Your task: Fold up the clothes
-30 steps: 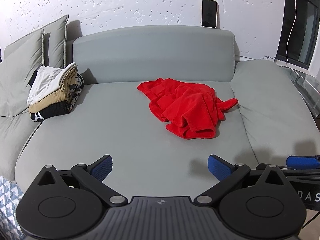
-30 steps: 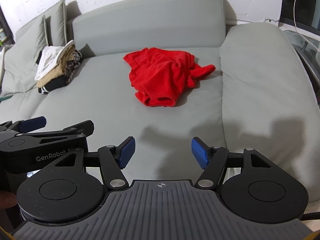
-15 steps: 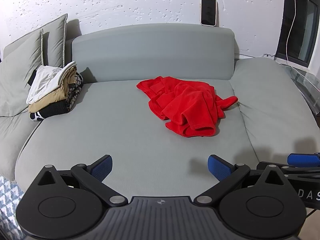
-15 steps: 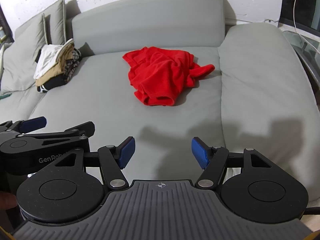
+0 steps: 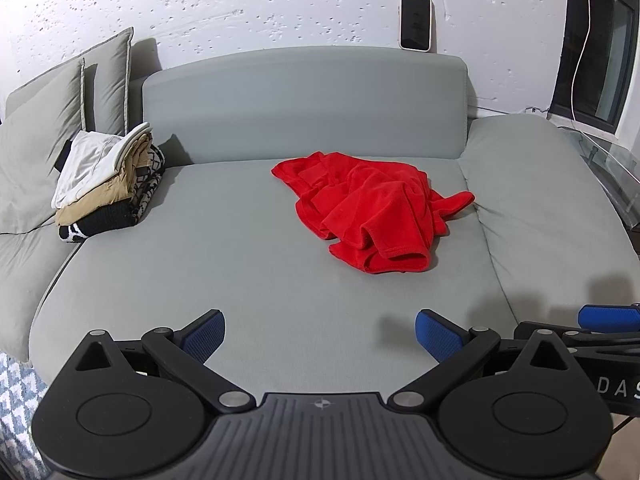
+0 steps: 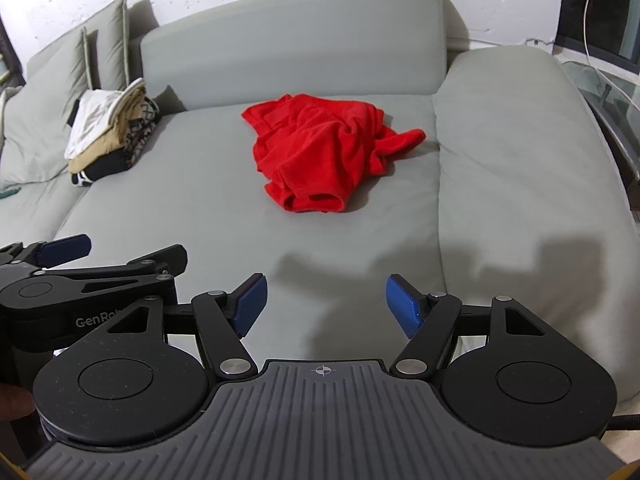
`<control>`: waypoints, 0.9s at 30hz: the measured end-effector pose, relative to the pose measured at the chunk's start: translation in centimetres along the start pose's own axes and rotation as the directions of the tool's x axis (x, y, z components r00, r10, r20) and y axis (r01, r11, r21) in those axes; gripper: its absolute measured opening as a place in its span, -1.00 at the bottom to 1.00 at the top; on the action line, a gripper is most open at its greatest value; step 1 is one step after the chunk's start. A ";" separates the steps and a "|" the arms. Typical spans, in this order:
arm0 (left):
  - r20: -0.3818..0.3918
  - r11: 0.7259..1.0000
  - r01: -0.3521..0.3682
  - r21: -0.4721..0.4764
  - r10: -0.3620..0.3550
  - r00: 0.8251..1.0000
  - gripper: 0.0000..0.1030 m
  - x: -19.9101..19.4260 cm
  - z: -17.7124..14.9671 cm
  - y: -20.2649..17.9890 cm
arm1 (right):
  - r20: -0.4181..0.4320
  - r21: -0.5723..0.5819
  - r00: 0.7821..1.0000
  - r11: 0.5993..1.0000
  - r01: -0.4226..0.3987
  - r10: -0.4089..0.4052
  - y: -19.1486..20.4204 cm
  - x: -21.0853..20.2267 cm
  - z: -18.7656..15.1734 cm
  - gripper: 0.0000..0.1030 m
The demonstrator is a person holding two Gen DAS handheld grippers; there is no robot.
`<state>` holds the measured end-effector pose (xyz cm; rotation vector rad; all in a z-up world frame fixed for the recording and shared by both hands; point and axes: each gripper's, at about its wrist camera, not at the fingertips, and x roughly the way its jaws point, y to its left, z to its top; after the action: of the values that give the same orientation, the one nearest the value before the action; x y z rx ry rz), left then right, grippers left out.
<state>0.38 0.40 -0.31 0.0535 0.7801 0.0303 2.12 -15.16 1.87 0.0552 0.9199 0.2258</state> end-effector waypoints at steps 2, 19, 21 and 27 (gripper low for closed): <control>0.000 1.000 0.000 0.001 0.000 1.000 0.97 0.0 0.0 -0.1 | 0.000 0.000 1.000 1.000 0.001 -0.001 0.0 0.0 0.0 0.40; -0.001 1.000 -0.001 0.000 0.001 1.000 0.97 0.1 -0.1 -0.3 | 0.002 -0.006 1.000 1.000 0.005 -0.004 -0.1 -0.1 0.2 0.40; -0.005 1.000 -0.001 -0.001 0.001 1.000 0.97 0.2 -0.1 -0.3 | 0.000 -0.005 1.000 1.000 0.005 -0.005 -0.2 0.0 0.3 0.40; -0.043 0.998 -0.031 -0.048 0.029 0.999 0.98 1.7 -0.3 1.0 | 0.002 0.006 1.000 1.000 0.003 -0.003 -0.5 0.5 0.3 0.65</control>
<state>1.41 1.52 -1.64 0.0187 0.8202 0.0788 2.76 -15.53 1.56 0.0598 0.9181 0.2205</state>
